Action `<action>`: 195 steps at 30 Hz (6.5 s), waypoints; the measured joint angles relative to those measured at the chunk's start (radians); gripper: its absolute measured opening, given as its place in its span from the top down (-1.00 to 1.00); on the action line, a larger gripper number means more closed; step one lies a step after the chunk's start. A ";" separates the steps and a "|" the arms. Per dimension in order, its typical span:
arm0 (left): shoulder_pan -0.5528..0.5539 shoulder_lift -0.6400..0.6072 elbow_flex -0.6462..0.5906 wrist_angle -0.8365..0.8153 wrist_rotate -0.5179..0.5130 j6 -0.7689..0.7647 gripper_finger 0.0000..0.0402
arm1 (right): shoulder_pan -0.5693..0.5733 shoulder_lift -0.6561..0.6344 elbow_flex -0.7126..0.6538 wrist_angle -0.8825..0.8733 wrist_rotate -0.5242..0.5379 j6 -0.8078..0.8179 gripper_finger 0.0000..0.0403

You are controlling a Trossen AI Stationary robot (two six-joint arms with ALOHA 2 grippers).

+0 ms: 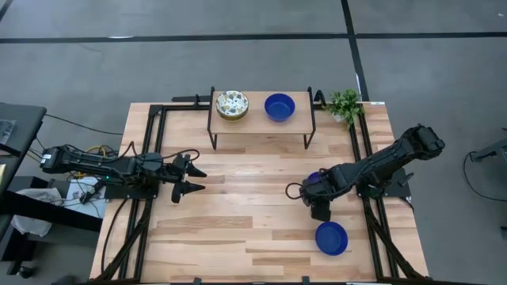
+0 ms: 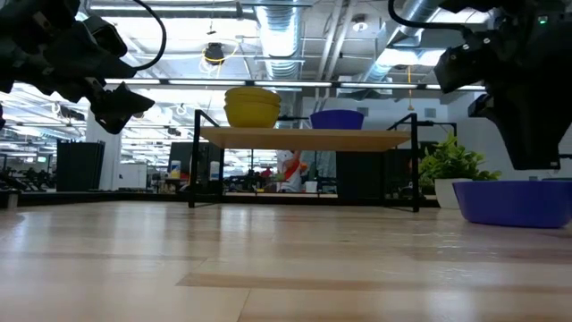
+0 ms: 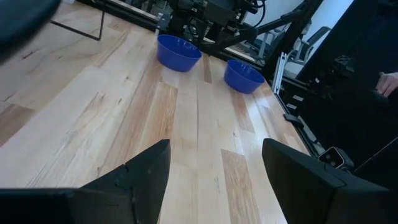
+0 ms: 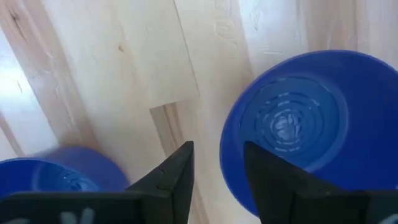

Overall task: Pick & Place Mini bowls
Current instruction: Stack the top blue bowl on the blue bowl on the shelf, then stack the blue bowl on the blue bowl on the shelf

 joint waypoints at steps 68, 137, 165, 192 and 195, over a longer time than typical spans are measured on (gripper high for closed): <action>0.001 0.037 0.000 0.001 0.022 -0.015 -0.26 | -0.251 0.125 0.910 -0.465 0.258 -0.932 1.00; 0.001 0.045 0.000 0.001 0.018 -0.016 -0.26 | -0.787 0.477 1.151 -0.497 0.080 -1.258 1.00; 0.001 0.045 0.000 0.001 0.018 -0.015 -0.26 | -0.787 0.477 1.151 -0.469 0.070 -1.178 0.73; 0.001 0.045 0.000 0.000 0.018 -0.015 -0.26 | -0.776 0.472 1.261 -0.503 0.126 -1.138 0.65; 0.001 0.045 0.000 0.000 0.018 -0.015 -0.26 | -0.789 0.472 1.261 -0.526 0.137 -1.084 0.65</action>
